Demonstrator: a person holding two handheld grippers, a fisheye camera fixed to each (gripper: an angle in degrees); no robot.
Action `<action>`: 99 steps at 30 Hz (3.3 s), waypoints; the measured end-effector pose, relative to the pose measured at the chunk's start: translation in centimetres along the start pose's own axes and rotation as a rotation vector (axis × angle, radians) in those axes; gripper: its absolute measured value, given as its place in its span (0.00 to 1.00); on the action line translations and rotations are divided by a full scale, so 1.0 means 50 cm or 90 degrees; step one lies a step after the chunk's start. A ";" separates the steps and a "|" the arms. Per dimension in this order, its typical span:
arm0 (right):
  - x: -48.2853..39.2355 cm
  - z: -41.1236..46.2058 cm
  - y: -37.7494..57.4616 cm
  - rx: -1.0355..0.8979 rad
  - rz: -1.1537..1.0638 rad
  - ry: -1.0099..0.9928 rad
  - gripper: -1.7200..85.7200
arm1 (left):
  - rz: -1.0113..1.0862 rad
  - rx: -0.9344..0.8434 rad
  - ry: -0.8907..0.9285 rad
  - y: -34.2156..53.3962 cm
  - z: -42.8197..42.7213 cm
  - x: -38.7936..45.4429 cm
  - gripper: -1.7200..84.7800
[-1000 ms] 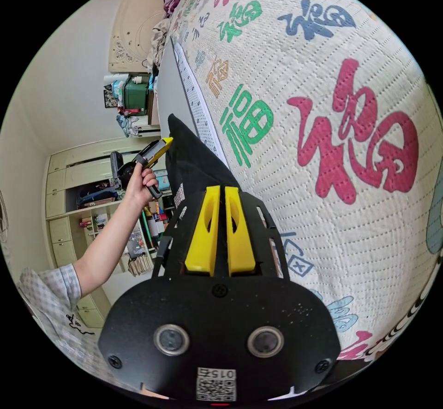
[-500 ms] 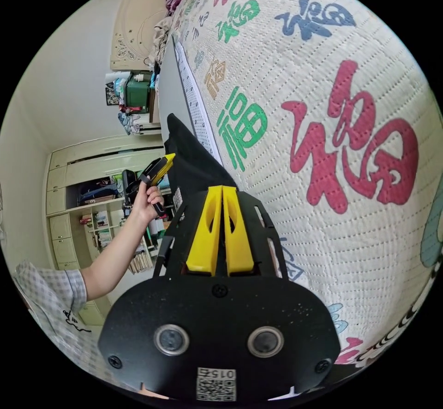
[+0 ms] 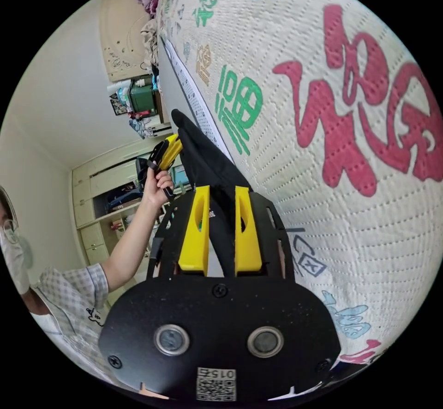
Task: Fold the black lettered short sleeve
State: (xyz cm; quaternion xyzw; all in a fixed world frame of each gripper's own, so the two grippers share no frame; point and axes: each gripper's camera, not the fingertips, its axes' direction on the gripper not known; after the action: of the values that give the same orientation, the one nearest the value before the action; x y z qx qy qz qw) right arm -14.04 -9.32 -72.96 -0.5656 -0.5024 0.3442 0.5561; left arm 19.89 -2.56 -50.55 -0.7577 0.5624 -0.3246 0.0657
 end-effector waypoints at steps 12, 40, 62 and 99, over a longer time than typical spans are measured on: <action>0.057 -0.058 -0.026 0.068 0.035 -0.076 0.10 | -0.019 -0.017 0.039 -0.108 0.067 0.025 0.08; 0.110 -0.249 -0.100 0.097 0.121 -0.199 0.03 | -0.168 0.075 0.227 -0.087 0.143 0.063 0.08; -0.308 -0.321 -0.252 -0.085 -0.313 0.389 0.06 | 0.091 -0.117 -0.222 0.206 0.043 0.175 0.04; -0.863 -0.840 -0.270 -0.031 -0.347 0.514 0.02 | -0.057 0.090 -0.085 0.806 -0.279 0.045 0.05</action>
State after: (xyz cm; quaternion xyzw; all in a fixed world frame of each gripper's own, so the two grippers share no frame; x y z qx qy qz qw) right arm 12.12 -63.91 -61.02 -0.5144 -0.3844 -0.0727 0.7631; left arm -20.25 -15.32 -57.43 -0.7955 0.4980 -0.3148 0.1417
